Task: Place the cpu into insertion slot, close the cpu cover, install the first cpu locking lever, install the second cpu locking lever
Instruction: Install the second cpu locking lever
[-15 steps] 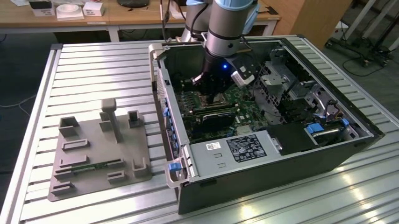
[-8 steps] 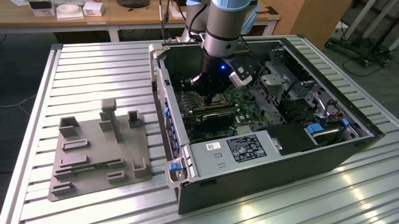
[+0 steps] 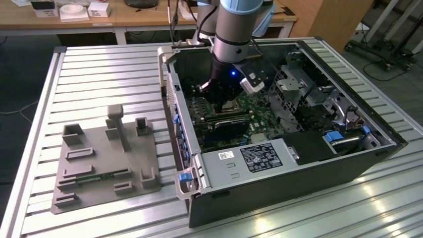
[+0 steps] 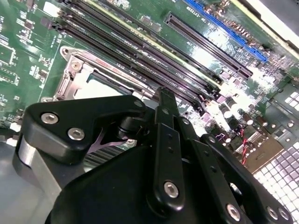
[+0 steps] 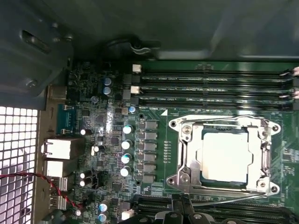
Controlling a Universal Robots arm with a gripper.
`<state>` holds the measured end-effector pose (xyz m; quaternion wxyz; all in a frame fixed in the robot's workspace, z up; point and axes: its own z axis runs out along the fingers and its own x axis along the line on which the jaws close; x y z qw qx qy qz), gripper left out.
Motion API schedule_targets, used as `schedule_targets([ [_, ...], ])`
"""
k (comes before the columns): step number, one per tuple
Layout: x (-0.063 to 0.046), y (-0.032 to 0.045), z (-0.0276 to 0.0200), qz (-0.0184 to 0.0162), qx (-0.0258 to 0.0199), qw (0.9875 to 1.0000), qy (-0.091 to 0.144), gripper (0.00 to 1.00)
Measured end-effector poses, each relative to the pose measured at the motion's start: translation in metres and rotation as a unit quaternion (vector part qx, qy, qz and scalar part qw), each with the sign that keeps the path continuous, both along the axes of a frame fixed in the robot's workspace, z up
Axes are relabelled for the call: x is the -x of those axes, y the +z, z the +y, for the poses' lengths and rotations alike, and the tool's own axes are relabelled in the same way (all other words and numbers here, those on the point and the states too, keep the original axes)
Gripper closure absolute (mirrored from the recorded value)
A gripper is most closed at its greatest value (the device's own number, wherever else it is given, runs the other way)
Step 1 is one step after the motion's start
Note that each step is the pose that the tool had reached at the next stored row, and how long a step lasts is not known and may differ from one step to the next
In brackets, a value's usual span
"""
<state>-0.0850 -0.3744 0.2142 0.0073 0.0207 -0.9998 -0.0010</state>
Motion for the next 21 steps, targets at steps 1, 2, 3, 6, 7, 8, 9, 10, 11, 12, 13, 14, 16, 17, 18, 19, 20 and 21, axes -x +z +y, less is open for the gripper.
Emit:
schedule_targets([
  [1,0.0001,-0.0008,0.0000,0.0000,0.0000,1.0000,0.001,0.90],
  [2,0.0001,-0.0017,0.0000,0.0000,0.0000,1.0000,0.002,0.90],
  [3,0.0001,-0.0025,0.0000,0.0000,0.0000,1.0000,0.003,0.90],
  [6,0.0006,-0.0047,0.0000,0.0000,0.0000,1.0000,0.009,0.90],
  [7,0.0009,-0.0052,0.0000,0.0000,0.0000,0.9999,0.011,0.90],
  [8,0.0013,-0.0055,0.0000,0.0001,0.0001,0.9999,0.013,0.90],
  [9,0.0017,-0.0058,0.0000,0.0002,0.0001,0.9999,0.015,0.90],
  [10,0.0020,-0.0060,0.0002,0.0002,0.0000,0.9999,0.016,0.90],
  [11,0.0021,-0.0061,0.0005,0.0002,0.0000,0.9999,0.017,0.90],
  [12,0.0022,-0.0062,0.0009,0.0004,0.0000,0.9999,0.017,0.90],
  [13,0.0022,-0.0063,0.0012,0.0006,0.0000,0.9999,0.017,0.90],
  [14,0.0023,-0.0064,0.0015,0.0008,-0.0001,0.9999,0.017,0.90],
  [16,0.0033,-0.0067,0.0017,0.0012,0.0000,0.9999,0.017,0.90],
  [17,0.0039,-0.0069,0.0017,0.0013,0.0000,0.9999,0.017,0.90],
  [18,0.0043,-0.0074,0.0018,0.0013,-0.0001,0.9999,0.017,0.90],
  [19,0.0046,-0.0077,0.0018,0.0013,0.0000,0.9999,0.017,0.90],
  [20,0.0047,-0.0081,0.0018,0.0014,-0.0001,0.9999,0.017,0.90],
  [21,0.0047,-0.0083,0.0019,0.0015,0.0000,0.9999,0.017,0.90],
])
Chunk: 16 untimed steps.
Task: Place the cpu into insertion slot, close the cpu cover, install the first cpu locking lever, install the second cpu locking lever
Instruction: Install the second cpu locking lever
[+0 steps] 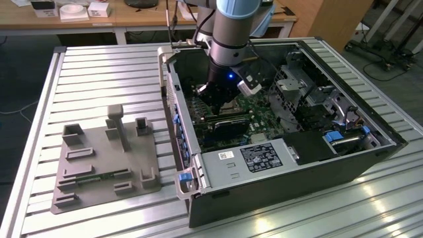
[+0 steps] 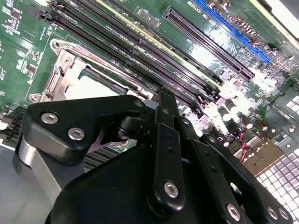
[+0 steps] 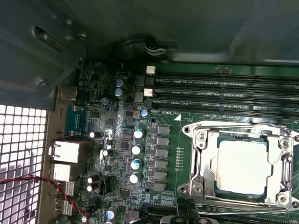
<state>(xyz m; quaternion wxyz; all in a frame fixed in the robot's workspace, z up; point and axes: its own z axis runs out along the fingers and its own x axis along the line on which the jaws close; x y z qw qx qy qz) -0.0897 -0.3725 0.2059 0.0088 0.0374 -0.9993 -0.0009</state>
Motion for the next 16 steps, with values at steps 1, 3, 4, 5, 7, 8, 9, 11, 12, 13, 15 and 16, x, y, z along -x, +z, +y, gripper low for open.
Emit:
schedule_targets([
  [1,0.0000,-0.0001,0.0001,0.0001,0.0001,1.0000,0.000,0.90],
  [3,0.0001,-0.0004,0.0001,0.0001,-0.0002,1.0000,0.000,0.90],
  [4,0.0001,-0.0006,0.0002,0.0001,-0.0006,1.0000,0.000,0.90],
  [5,0.0001,-0.0009,0.0003,0.0000,-0.0010,1.0000,0.000,0.90],
  [7,0.0001,-0.0016,0.0005,-0.0001,-0.0014,1.0000,-0.001,0.90],
  [8,0.0001,-0.0017,0.0005,0.0000,-0.0013,1.0000,-0.002,0.90],
  [9,0.0002,-0.0019,0.0005,0.0000,-0.0016,1.0000,-0.002,0.90],
  [11,0.0002,-0.0024,0.0004,0.0001,-0.0022,1.0000,-0.002,0.90],
  [12,0.0002,-0.0026,0.0005,0.0001,-0.0025,1.0000,-0.002,0.90],
  [13,0.0002,-0.0028,0.0005,0.0001,-0.0029,1.0000,-0.002,0.90],
  [15,0.0002,-0.0034,0.0005,0.0000,-0.0043,1.0000,-0.002,0.90],
  [16,0.0003,-0.0037,0.0005,0.0000,-0.0047,1.0000,-0.002,0.90],
])
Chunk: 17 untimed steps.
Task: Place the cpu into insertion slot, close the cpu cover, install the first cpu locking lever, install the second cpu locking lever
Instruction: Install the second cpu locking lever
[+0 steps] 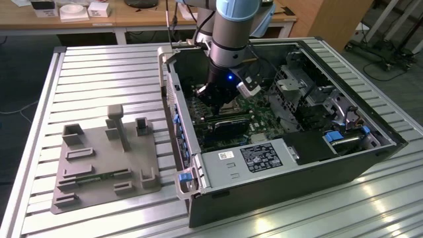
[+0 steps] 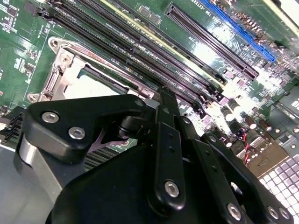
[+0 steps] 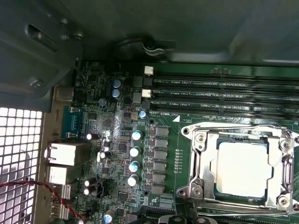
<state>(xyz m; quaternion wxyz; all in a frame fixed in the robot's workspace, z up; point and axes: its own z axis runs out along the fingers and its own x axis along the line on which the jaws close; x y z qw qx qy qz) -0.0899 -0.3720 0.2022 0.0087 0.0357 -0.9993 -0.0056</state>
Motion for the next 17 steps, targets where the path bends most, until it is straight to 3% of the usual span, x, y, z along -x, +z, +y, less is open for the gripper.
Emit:
schedule_targets([
  [17,0.0000,-0.0025,0.0022,0.0000,-0.0084,1.0000,0.000,0.90],
])
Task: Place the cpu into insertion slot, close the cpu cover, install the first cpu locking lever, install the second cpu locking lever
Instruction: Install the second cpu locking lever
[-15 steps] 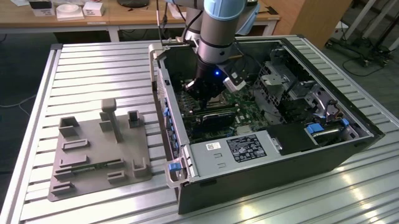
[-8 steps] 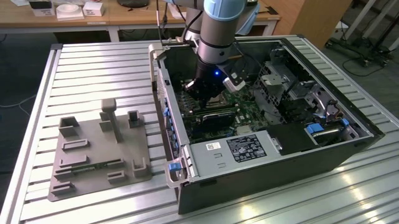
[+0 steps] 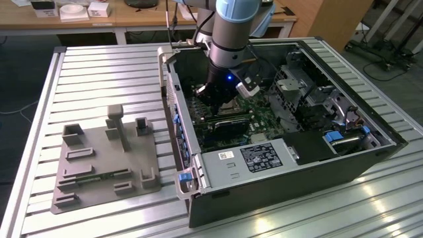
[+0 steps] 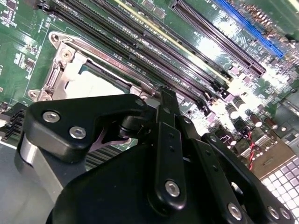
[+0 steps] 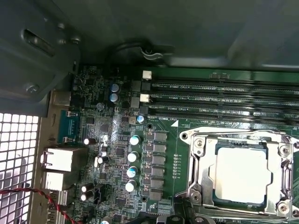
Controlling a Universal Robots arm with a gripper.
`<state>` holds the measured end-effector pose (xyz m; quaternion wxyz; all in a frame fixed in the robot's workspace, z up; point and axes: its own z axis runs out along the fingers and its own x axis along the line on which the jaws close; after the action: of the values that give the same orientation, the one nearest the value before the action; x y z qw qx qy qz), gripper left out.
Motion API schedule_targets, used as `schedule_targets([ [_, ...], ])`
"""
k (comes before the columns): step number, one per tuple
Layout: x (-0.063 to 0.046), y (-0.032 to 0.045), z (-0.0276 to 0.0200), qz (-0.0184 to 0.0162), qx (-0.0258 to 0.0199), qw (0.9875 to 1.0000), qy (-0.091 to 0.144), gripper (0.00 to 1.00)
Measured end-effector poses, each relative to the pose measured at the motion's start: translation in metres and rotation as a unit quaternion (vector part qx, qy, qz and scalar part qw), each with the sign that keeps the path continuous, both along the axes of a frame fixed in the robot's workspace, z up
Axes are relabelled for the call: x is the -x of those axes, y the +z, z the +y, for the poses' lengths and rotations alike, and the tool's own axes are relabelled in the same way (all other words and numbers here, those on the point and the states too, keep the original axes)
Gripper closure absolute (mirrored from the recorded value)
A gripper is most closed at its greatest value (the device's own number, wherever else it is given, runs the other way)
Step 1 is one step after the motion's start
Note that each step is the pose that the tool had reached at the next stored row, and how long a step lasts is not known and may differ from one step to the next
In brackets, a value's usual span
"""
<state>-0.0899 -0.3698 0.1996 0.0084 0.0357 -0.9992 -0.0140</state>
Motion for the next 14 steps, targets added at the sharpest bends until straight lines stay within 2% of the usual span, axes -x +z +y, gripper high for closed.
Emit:
schedule_targets([
  [5,-0.0001,-0.0010,0.0008,-0.0001,-0.0019,1.0000,0.000,0.90],
  [14,0.0001,-0.0039,0.0019,0.0003,-0.0014,1.0000,0.000,0.90],
])
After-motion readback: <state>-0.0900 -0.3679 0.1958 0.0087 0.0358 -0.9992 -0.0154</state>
